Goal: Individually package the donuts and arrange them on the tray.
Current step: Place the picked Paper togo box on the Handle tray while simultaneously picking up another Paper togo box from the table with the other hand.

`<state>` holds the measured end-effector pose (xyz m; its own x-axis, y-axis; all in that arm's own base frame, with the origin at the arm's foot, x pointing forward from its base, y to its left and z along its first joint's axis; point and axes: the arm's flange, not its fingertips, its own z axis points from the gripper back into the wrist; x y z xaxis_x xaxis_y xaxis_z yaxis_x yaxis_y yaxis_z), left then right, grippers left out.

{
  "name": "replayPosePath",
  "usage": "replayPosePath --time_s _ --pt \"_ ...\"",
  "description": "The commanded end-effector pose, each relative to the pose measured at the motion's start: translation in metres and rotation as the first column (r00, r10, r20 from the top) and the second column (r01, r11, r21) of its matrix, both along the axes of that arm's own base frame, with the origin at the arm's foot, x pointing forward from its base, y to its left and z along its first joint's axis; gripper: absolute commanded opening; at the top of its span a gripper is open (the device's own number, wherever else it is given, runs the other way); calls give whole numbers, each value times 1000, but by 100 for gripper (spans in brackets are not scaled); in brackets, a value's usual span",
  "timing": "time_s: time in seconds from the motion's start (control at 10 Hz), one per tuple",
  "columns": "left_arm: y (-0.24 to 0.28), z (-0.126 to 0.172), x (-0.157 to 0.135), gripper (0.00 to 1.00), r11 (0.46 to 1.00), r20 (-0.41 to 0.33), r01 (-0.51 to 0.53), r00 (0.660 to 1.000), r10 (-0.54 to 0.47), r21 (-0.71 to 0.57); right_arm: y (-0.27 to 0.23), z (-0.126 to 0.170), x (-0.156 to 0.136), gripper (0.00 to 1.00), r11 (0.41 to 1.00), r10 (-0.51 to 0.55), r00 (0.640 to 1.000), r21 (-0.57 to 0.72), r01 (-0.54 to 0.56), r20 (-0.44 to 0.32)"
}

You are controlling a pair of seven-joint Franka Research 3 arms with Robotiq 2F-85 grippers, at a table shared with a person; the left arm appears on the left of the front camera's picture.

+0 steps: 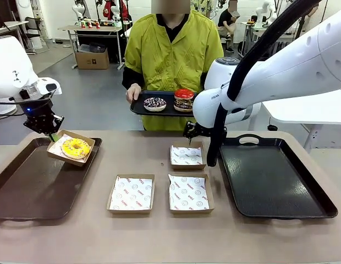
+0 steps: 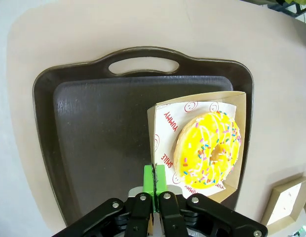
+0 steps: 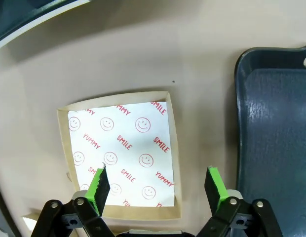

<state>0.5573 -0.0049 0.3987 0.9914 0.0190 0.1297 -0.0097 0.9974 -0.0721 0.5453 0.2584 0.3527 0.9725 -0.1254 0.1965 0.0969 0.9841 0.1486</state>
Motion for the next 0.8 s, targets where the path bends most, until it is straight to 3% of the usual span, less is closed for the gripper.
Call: replayPosePath --time_s 0.0,0.7 --pt "-1 -3 10 1 999 13 28 1000 -28 -30 -4 -5 -3 100 999 27 999 35 -27 18" --pt "-5 -11 15 1 999 -2 31 1000 -31 -32 -5 -22 -3 100 998 69 998 -4 -70 -8"
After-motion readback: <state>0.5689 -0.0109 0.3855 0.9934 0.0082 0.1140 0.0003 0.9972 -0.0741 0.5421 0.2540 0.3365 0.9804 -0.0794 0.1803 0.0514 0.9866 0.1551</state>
